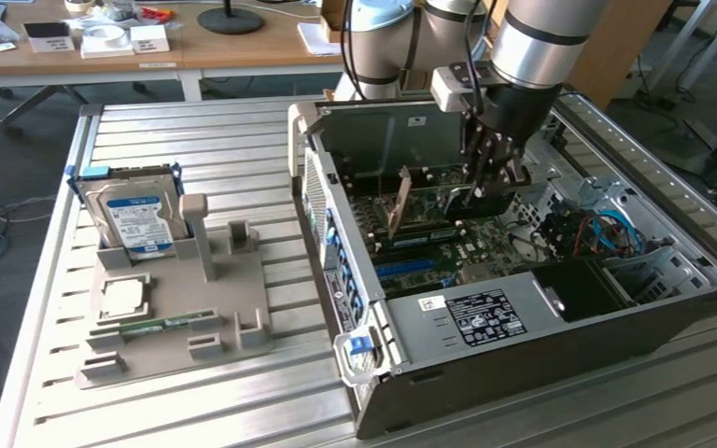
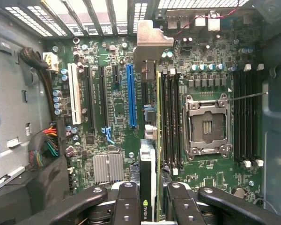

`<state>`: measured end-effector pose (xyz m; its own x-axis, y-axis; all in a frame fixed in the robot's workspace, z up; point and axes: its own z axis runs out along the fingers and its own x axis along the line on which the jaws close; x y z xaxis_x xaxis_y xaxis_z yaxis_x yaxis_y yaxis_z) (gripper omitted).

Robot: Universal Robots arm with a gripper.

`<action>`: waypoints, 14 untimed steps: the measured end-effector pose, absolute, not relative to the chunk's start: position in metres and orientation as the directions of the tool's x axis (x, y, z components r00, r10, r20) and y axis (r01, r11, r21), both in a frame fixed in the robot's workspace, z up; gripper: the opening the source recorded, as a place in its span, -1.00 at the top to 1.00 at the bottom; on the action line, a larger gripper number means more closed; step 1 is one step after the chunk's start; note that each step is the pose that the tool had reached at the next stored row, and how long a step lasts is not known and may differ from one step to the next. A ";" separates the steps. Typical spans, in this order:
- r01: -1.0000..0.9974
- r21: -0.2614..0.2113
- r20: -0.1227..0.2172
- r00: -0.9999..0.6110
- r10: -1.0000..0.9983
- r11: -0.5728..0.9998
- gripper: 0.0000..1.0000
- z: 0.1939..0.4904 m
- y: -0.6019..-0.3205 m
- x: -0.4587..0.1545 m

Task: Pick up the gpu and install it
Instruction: 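Insert the gpu into the slot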

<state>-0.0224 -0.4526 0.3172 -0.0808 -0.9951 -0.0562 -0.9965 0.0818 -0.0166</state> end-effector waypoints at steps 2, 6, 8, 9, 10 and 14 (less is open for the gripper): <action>-0.997 -0.017 -0.056 -0.068 -0.996 0.069 0.47 0.317 -0.453 -0.022; -0.999 -0.017 -0.055 -0.034 -0.998 0.035 0.47 0.317 -0.453 -0.023; -1.000 -0.017 -0.054 -0.025 -0.998 0.026 0.47 0.317 -0.453 -0.023; -1.000 -0.017 -0.053 -0.021 -0.998 0.022 0.47 0.317 -0.454 -0.024; -1.000 -0.017 -0.052 -0.019 -0.998 0.020 0.47 0.317 -0.454 -0.025; -1.000 -0.017 -0.050 -0.015 -0.999 0.016 0.47 0.317 -0.458 -0.026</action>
<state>-0.0260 -0.4578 0.3167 -0.0153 -0.9986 -0.0503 -0.9997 0.0161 -0.0167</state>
